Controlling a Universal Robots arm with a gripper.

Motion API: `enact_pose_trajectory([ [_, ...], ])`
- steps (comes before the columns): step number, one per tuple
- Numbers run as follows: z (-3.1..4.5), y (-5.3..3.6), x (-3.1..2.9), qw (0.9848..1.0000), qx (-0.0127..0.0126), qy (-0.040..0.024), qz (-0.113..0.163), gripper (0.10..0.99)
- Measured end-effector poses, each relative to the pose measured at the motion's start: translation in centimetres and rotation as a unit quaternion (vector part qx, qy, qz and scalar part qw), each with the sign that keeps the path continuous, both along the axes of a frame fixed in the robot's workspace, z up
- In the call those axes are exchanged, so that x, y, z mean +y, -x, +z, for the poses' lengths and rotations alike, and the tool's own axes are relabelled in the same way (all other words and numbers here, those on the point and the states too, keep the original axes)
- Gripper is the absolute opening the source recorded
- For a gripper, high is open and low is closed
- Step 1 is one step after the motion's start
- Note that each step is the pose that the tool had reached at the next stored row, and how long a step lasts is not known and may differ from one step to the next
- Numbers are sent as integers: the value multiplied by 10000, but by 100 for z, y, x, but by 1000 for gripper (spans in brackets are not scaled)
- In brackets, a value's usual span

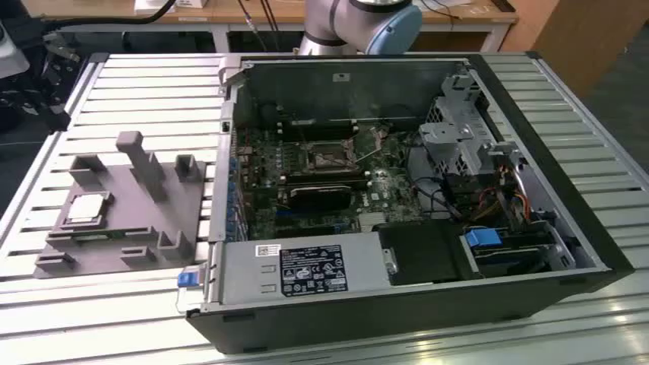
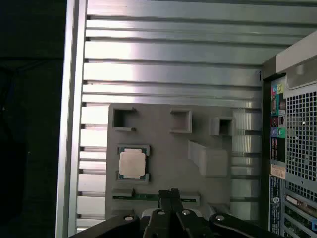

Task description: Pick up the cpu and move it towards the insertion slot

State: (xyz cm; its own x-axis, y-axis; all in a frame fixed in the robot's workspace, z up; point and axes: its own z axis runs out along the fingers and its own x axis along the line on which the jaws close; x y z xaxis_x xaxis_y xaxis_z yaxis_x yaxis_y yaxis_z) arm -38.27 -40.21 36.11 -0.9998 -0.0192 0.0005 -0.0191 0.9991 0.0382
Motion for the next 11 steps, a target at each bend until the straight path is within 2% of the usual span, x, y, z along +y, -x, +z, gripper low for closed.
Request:
enact_pose_trajectory([
  [6, -1, 0, 0, 10000, 1, 0, 0, 102],
  [11, -34, 2, 0, 10000, 0, 0, 0, 102],
])
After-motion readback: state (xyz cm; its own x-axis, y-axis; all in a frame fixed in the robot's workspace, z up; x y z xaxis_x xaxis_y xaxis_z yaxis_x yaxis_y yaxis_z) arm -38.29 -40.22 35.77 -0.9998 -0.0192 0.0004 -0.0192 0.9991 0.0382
